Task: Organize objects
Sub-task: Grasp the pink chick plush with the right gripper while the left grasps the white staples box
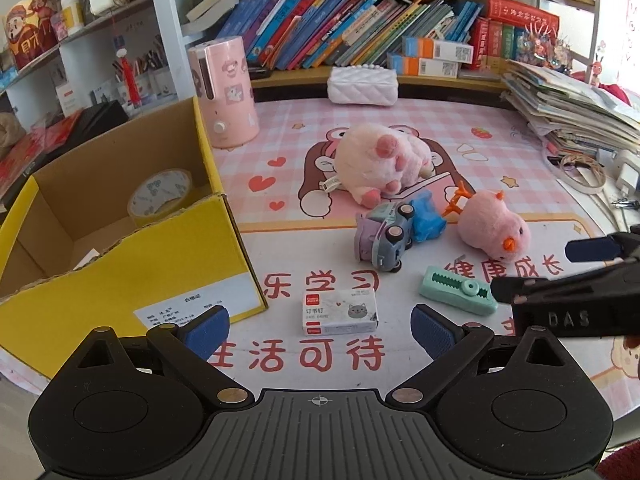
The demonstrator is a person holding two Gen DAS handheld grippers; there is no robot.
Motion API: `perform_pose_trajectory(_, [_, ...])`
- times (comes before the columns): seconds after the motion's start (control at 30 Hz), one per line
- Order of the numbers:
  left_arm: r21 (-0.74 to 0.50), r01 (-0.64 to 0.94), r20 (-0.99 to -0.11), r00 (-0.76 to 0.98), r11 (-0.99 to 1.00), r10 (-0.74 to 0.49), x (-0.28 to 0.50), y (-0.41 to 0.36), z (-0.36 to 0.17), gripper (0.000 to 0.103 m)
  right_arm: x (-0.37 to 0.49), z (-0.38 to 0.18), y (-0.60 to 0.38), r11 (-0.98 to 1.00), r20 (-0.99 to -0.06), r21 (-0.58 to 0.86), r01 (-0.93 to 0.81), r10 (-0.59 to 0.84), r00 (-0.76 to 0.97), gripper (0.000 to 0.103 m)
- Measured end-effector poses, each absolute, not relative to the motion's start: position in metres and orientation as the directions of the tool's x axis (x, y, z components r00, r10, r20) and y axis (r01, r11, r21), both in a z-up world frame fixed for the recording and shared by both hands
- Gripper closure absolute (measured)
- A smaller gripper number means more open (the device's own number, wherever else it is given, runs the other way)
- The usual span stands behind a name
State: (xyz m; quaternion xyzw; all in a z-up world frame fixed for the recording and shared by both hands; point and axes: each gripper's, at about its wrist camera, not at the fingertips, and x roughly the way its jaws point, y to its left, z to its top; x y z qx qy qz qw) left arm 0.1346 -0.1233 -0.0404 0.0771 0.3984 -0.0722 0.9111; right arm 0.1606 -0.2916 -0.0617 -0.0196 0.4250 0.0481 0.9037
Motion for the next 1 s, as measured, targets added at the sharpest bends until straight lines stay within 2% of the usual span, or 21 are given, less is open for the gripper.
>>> perform_pose_trajectory(0.2, [0.088,0.18,-0.759,0.649,0.98,-0.052,0.142,-0.129,-0.049,0.005,0.187,-0.068,-0.296,0.994,-0.764,0.006,-0.106,0.073,0.641,0.018])
perform_pose_trajectory(0.43, [0.051,0.142,-0.795,0.605,0.988,-0.046,0.159,-0.134,-0.066,0.016,0.216,-0.077,-0.291,0.984,-0.761,-0.053,-0.172,0.071,0.645,0.028])
perform_pose_trajectory(0.6, [0.056,0.136,-0.807,0.589,0.989,-0.035,0.169,-0.139,-0.076,0.018,0.227,-0.084,-0.289,0.977,-0.769,-0.076,-0.197,0.068,0.636,0.035])
perform_pose_trajectory(0.83, [0.025,0.099,-0.825,0.564,0.995,-0.036,0.177,-0.135,-0.084,0.034,0.233,-0.089,-0.29,0.974,-0.781,-0.069,-0.215,0.081,0.62,0.052])
perform_pose_trajectory(0.93, [0.017,0.114,-0.818,0.573,0.993,-0.052,0.176,-0.136,-0.083,0.05,0.229,-0.085,-0.292,0.976,-0.769,-0.051,-0.213,0.097,0.632,0.056])
perform_pose_trajectory(1.0, [0.017,0.121,-0.82,0.57,0.992,-0.056,0.175,-0.136,-0.083,0.051,0.225,-0.079,-0.294,0.98,-0.754,-0.039,-0.197,0.1,0.649,0.056])
